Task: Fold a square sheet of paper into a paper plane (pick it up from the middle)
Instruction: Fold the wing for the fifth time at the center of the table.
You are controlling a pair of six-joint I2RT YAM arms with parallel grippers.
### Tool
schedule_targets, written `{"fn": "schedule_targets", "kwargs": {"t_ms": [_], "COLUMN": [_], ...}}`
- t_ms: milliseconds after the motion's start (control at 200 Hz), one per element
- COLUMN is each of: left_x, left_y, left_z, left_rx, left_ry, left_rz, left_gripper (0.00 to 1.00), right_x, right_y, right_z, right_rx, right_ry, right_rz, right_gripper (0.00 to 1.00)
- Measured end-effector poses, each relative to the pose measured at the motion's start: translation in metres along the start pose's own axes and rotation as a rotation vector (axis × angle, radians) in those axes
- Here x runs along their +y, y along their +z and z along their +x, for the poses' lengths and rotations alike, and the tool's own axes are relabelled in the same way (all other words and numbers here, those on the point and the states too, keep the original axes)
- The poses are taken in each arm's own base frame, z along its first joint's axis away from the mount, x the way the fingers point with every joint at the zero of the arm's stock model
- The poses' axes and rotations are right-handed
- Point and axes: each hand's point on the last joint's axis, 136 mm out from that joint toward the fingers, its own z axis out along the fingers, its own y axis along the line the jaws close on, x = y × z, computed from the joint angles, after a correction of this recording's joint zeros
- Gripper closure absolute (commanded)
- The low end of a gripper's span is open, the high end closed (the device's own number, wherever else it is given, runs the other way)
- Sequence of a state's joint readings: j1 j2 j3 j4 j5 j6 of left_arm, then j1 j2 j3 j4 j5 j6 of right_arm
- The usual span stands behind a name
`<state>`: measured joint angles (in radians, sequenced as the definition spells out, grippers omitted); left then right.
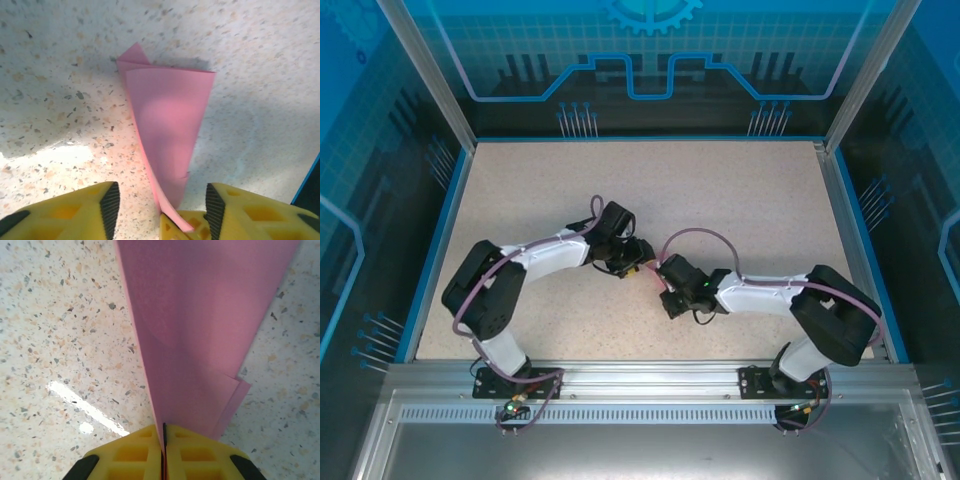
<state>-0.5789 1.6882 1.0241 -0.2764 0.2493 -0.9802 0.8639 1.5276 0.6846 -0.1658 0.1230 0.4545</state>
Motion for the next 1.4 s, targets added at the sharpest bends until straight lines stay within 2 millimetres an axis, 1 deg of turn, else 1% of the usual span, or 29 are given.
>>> {"fn": "schedule_targets", "kwargs": {"t_ms": [95,180,340,490,580,670,785,960,1035,1100,1205,1401], "left_x": [-0.005,-0.007,-0.002,0.004,0.004,0.001,-0.009,-0.037,-0.043,-0.043,-0.037,-0.031], "left_y": [-0.013,-0.020,-0.022,-0.019,-0.016,-0.013,-0.008,-0.002,0.005,0.013,0.026,0.039], "left_z": [-0.004,-0.006,-0.007,-0.004,0.001,0.008,0.017,0.032,0.035,0.036,0.037,0.037], "left_rx": [-0.044,-0.069,-0.083,-0.075,-0.069,-0.055,-0.035,0.001,0.018,0.032,0.054,0.072], "left_ry": [0.003,0.005,-0.002,-0.004,0.007,0.021,0.051,0.096,0.107,0.107,0.091,0.081], "left_rz": [0.011,0.013,-0.001,-0.012,-0.001,0.025,0.073,0.180,0.209,0.215,0.200,0.189], "left_gripper": [0.45,0.45,0.47,0.56,0.63,0.67,0.68,0.68,0.68,0.68,0.68,0.68], "right_x": [-0.003,-0.005,-0.003,-0.002,-0.001,-0.001,-0.002,-0.002,-0.003,-0.004,-0.004,-0.005], "right_y": [0.001,0.002,0.002,-0.001,-0.001,-0.002,0.000,0.001,0.001,0.002,0.002,0.002], "right_z": [0.000,0.000,-0.001,-0.001,-0.006,-0.008,-0.008,-0.005,-0.005,-0.004,-0.005,-0.004], "right_rx": [0.000,-0.002,-0.016,-0.014,-0.013,-0.011,-0.003,0.005,0.005,0.005,0.004,0.002], "right_ry": [0.063,0.116,0.181,0.238,0.270,0.294,0.314,0.323,0.324,0.328,0.330,0.341], "right_rz": [-0.096,-0.173,-0.286,-0.388,-0.444,-0.484,-0.510,-0.519,-0.518,-0.517,-0.518,-0.521], "right_gripper": [0.90,0.90,0.89,0.88,0.88,0.88,0.88,0.87,0.87,0.87,0.87,0.86]}}
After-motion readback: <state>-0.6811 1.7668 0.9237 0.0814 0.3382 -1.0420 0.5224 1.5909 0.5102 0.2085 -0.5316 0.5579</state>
